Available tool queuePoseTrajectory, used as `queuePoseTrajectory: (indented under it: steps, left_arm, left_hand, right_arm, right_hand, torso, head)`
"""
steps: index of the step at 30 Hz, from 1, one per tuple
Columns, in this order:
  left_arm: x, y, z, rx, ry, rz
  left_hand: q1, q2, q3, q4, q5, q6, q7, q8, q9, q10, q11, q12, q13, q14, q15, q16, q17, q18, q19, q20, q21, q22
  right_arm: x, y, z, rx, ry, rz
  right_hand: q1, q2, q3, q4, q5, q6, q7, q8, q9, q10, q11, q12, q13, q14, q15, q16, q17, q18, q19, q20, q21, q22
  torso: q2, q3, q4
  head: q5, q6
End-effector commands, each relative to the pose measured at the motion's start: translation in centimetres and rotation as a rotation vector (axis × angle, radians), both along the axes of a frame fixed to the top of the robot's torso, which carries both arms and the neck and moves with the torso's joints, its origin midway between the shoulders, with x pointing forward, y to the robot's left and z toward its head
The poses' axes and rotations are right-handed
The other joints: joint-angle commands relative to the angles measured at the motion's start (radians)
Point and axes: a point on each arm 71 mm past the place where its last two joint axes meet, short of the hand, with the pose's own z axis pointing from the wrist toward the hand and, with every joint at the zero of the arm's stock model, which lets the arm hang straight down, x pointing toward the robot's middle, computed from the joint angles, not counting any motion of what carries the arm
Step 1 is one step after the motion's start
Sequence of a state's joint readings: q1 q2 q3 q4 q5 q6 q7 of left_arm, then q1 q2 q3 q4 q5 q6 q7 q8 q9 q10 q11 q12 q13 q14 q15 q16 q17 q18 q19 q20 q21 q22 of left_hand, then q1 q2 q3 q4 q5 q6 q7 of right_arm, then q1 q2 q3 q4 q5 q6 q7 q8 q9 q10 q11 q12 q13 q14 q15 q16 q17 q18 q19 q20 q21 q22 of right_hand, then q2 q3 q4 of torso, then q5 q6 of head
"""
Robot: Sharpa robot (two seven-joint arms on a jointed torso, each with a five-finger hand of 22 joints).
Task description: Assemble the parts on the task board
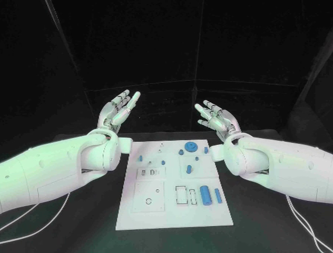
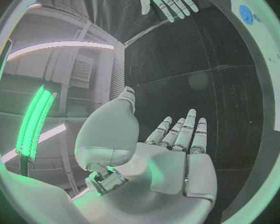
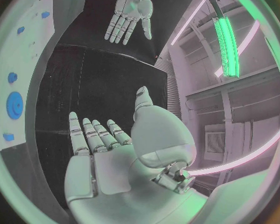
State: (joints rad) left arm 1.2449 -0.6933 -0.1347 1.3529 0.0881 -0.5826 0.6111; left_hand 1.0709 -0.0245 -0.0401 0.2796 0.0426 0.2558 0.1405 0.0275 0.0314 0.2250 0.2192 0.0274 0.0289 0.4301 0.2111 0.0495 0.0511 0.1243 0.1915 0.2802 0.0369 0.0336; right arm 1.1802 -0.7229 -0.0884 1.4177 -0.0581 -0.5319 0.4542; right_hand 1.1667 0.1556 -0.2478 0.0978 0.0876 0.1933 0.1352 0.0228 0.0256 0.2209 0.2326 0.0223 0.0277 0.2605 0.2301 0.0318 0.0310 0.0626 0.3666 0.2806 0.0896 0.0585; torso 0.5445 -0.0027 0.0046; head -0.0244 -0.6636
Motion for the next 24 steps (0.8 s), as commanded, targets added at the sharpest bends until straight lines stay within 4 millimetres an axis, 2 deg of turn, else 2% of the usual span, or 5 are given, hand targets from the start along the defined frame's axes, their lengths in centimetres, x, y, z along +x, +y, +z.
queuePoseTrajectory:
  steps: [1, 9, 11, 16, 24]
  left_arm:
    - [0.2, -0.3, 0.7, -0.08, -0.059, -0.068]
    - [0.2, -0.3, 0.7, -0.081, -0.06, -0.068]
    - [0.3, 1.6, 0.8, -0.085, -0.079, -0.035]
    - [0.1, 1.9, 0.8, -0.088, -0.073, -0.051]
    - [-0.9, 1.9, 1.0, -0.077, -0.074, -0.095]
  left_hand:
    - [0.066, 0.016, 0.001, 0.013, 0.006, 0.061, 0.126, 0.015, 0.007, 0.076, 0.017, 0.011, 0.007, 0.091, 0.015, 0.017, 0.01, 0.013, 0.052, 0.014, 0.021, 0.009]
    - [0.123, 0.027, -0.006, 0.006, 0.007, 0.179, 0.134, 0.034, 0.018, 0.259, 0.041, 0.038, 0.022, 0.315, 0.02, 0.064, 0.032, 0.009, 0.214, 0.013, 0.081, 0.035]
    - [0.147, 0.028, -0.009, 0.002, 0.007, 0.248, 0.13, 0.048, 0.025, 0.347, 0.036, 0.051, 0.028, 0.361, 0.012, 0.078, 0.035, 0.018, 0.34, 0.011, 0.126, 0.056]
    - [0.247, 0.024, -0.016, -0.056, 0.005, 0.525, 0.107, 0.109, 0.051, 0.648, -0.014, 0.115, 0.045, 0.545, -0.049, 0.14, 0.053, 0.062, 0.603, -0.005, 0.234, 0.093]
    - [0.319, 0.033, -0.028, -0.129, 0.007, 0.653, 0.081, 0.116, 0.047, 0.769, -0.049, 0.124, 0.039, 0.679, -0.091, 0.158, 0.064, 0.062, 0.737, -0.046, 0.258, 0.083]
  right_arm:
    - [0.3, 1.1, 0.3, -0.004, 0.007, 0.189]
    - [0.8, 1.3, 0.8, -0.021, 0.005, 0.247]
    - [1.9, -1.1, 1.6, -0.359, -0.2, 0.183]
    - [2.5, -1.5, 2.4, -0.496, -0.262, 0.18]
    - [3.2, -1.2, 3.6, -0.721, -0.316, 0.207]
  right_hand:
    - [0.194, -0.014, 0.009, -0.111, 0.006, 0.148, 0.129, 0.025, 0.016, 0.169, 0.017, 0.031, 0.016, 0.189, 0.009, 0.039, 0.017, 0.057, 0.202, 0.01, 0.079, 0.034]
    - [0.307, -0.003, 0.066, -0.237, 0.025, 0.589, 0.109, 0.111, 0.057, 0.659, -0.029, 0.143, 0.044, 0.645, -0.057, 0.142, 0.039, 0.12, 0.406, 0.002, 0.178, 0.062]
    - [0.312, 0.0, 0.074, -0.259, 0.042, 0.662, 0.1, 0.119, 0.057, 0.706, -0.042, 0.144, 0.038, 0.702, -0.072, 0.148, 0.037, 0.123, 0.451, -0.012, 0.199, 0.067]
    - [0.322, 0.018, 0.094, -0.325, 0.07, 0.748, 0.08, 0.118, 0.048, 0.815, -0.073, 0.131, 0.035, 0.848, -0.123, 0.165, 0.041, 0.12, 0.561, -0.066, 0.27, 0.092]
    - [0.3, 0.018, 0.097, -0.388, 0.093, 0.819, 0.055, 0.11, 0.043, 0.933, -0.113, 0.109, 0.036, 1.024, -0.181, 0.2, 0.069, 0.119, 0.651, -0.13, 0.415, 0.171]
  torso:
    - [0.0, -0.0002, 0.0003]
    - [0.0, -0.0002, 0.0003]
    - [0.002, -0.0009, -0.0001]
    - [0.014, 0.0016, 0.0004]
    - [0.044, 0.0016, 0.0056]
  head:
    - [0.0, 0.0]
    - [0.0, 0.0]
    - [0.002, -0.012]
    - [0.004, -0.007]
    - [0.002, 0.008]
